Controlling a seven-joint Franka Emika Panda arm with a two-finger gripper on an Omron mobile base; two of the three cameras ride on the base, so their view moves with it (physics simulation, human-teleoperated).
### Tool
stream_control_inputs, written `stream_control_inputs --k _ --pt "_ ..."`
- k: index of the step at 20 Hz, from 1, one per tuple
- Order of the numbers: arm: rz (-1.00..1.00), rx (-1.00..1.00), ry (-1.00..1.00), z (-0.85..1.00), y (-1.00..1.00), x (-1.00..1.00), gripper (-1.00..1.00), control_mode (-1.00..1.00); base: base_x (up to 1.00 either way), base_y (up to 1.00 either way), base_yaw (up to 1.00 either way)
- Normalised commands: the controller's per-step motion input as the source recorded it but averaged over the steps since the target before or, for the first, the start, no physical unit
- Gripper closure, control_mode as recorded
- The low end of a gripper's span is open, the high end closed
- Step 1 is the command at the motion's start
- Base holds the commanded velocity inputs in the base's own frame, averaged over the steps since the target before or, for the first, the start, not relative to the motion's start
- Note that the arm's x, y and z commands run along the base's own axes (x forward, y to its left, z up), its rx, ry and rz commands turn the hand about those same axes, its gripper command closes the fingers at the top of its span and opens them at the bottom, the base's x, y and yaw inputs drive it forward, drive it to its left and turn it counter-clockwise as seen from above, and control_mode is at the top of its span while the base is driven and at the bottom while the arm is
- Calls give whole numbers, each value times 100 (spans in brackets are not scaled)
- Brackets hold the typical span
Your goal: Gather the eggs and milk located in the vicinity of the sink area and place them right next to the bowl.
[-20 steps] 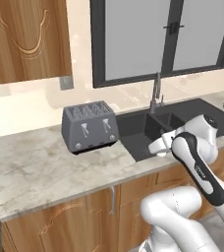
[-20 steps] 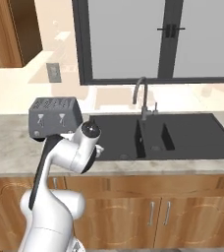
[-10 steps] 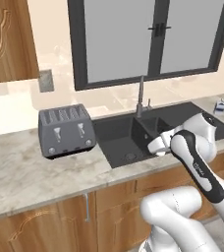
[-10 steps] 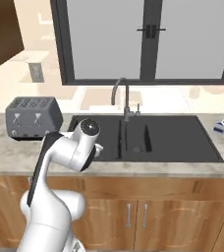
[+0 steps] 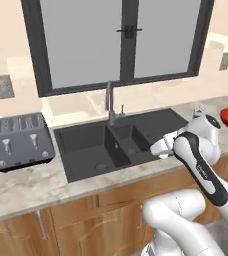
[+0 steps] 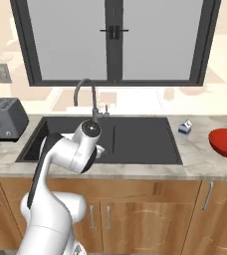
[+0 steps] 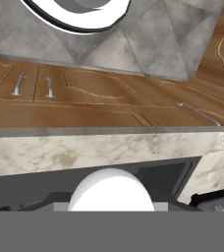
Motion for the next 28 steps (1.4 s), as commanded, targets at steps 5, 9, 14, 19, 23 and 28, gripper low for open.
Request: stream_control_inputs --k 5,9,14,19,23,28 --pt "0 0 0 0 0 0 100 100 0 -64 0" --pt "0 0 0 0 0 0 100 100 0 -54 0" --pt "0 0 0 0 0 0 100 100 -2 -52 0" --pt "0 0 0 0 0 0 100 100 0 -50 0" --pt "0 0 0 0 0 0 100 100 0 -51 0" --pt "0 0 0 0 0 0 100 100 0 -52 0"
